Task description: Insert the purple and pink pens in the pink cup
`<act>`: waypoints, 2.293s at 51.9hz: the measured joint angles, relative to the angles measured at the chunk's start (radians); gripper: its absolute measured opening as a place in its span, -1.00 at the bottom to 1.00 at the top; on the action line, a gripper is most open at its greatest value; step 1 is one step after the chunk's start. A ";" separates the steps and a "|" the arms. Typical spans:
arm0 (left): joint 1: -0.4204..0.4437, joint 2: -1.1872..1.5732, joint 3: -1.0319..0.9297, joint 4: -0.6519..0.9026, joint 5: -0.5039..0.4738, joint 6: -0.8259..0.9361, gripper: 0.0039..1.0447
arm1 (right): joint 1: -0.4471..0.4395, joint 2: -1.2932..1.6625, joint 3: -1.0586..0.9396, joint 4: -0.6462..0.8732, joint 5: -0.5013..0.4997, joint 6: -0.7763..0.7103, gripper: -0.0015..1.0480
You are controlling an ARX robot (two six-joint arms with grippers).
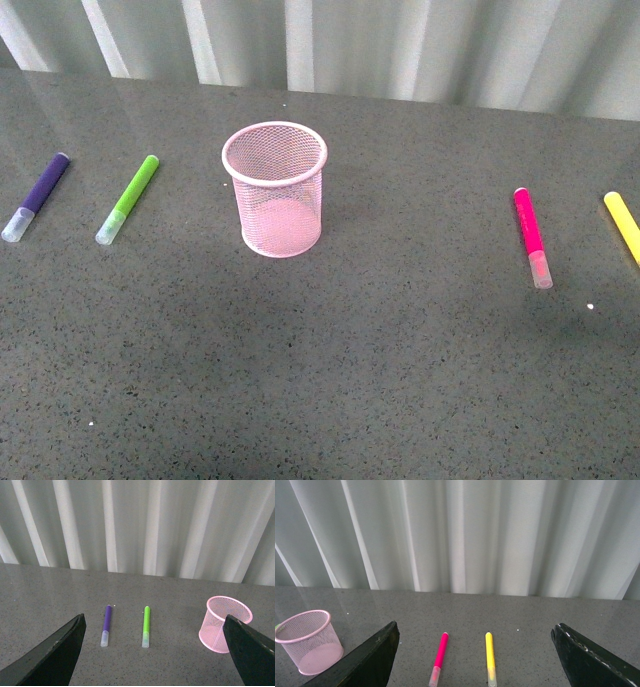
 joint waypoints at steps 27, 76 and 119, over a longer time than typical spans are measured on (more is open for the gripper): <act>0.000 0.000 0.000 0.000 0.000 0.000 0.87 | 0.000 0.000 0.000 0.000 0.000 0.000 0.86; 0.000 0.000 0.000 0.000 0.000 0.000 0.87 | 0.000 0.000 0.000 0.000 0.000 0.000 0.86; 0.071 1.397 0.504 0.651 0.161 -0.114 0.87 | 0.000 0.000 0.000 0.000 0.000 0.000 0.86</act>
